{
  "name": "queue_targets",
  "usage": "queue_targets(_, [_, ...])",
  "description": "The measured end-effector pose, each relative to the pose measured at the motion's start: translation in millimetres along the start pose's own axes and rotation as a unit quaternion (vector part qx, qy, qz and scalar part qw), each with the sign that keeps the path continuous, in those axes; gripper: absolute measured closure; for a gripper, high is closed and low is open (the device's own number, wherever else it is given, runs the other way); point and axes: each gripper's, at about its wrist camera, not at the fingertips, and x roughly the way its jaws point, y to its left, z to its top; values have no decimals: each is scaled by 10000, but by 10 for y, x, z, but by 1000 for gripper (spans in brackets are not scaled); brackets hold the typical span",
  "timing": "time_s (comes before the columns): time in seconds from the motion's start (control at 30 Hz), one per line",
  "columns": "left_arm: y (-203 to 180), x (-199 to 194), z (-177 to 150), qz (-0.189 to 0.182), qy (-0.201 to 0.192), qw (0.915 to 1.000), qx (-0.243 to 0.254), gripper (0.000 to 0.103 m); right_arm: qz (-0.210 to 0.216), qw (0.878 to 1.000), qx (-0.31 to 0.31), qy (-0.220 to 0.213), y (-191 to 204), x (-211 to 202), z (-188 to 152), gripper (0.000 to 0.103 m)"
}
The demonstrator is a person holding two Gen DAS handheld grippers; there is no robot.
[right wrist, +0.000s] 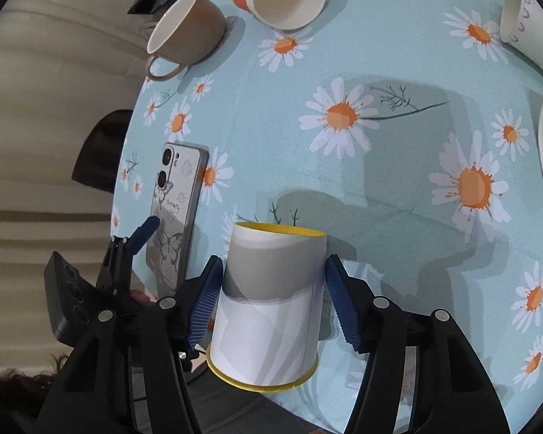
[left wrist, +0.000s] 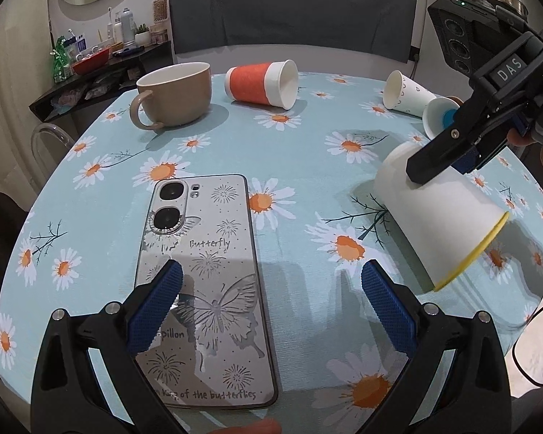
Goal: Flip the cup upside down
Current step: 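Close the right gripper around the body of the white yellow-rimmed cup, then rotate the cup with the right gripper, standing it on its yellow rim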
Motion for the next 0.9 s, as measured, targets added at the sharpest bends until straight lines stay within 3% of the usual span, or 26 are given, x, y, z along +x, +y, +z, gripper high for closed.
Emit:
queue_targets(0.17, [-84,44,62,11,47,10000,-7,6,-196,9961,-239,-825,-11,-274,44,48])
queue_targets(0.27, [-142,68,107,24,69,10000,-20,6,-430,9858,-468,-1553,-17,-460,48,48])
queue_targets(0.37, [-200,97,161,-30,92,9999,-77,6,-889,9680,-715,-2234,-23,-578,26,48])
queue_targets(0.5, [-304,127,211,-4,96,9999,-36,6,-1515,9344,-1076,-3040,-17,-615,-59,48])
queue_targets(0.73, [-470,158,275,24,108,9999,94,6,-2075,8978,-1438,-3608,-67,-574,-246,48])
queue_targets(0.9, [-527,176,316,121,101,9998,132,6,-2196,8878,-1572,-3728,-101,-539,-429,48])
